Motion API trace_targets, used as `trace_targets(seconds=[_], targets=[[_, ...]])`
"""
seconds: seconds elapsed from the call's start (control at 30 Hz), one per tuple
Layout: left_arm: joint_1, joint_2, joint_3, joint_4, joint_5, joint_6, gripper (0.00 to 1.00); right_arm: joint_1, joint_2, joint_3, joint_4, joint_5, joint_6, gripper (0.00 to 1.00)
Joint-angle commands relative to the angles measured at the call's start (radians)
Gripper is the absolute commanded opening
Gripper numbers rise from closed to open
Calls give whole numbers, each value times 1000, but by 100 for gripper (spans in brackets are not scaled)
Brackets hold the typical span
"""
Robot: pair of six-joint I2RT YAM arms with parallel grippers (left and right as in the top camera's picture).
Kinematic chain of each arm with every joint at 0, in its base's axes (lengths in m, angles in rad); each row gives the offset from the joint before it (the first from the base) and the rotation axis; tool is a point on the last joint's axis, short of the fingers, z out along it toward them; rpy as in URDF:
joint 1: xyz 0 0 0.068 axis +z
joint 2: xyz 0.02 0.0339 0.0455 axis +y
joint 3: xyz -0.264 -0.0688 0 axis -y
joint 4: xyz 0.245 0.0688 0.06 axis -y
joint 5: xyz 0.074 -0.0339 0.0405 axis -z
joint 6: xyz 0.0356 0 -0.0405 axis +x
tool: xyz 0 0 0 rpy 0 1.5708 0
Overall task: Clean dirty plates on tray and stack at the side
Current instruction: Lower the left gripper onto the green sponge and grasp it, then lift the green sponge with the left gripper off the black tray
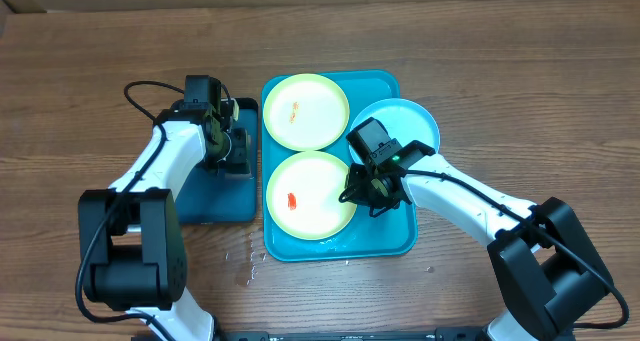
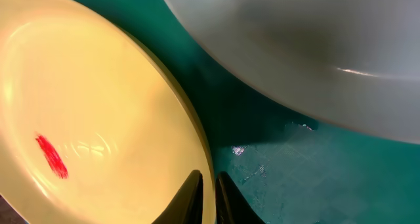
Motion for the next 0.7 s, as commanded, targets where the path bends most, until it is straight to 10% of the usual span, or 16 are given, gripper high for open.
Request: trace_targets(seconds=[0.0,0.13,0.23,0.5,0.67], targets=[[-2,37,-3,3,-11,14,45,-1,2,-6,4,10,4,10],[-2,46,-2,4,-8,14,40,-1,2,-6,4,10,4,10],[-2,46,5,3,-8,18,5,-1,2,-6,6,10,4,10],[1,9,114,-156,-11,74,4,-1,2,-6,20,2,5,24],[0,-65,127,-229,-11,76,4,-1,2,-6,8,2,33,4]])
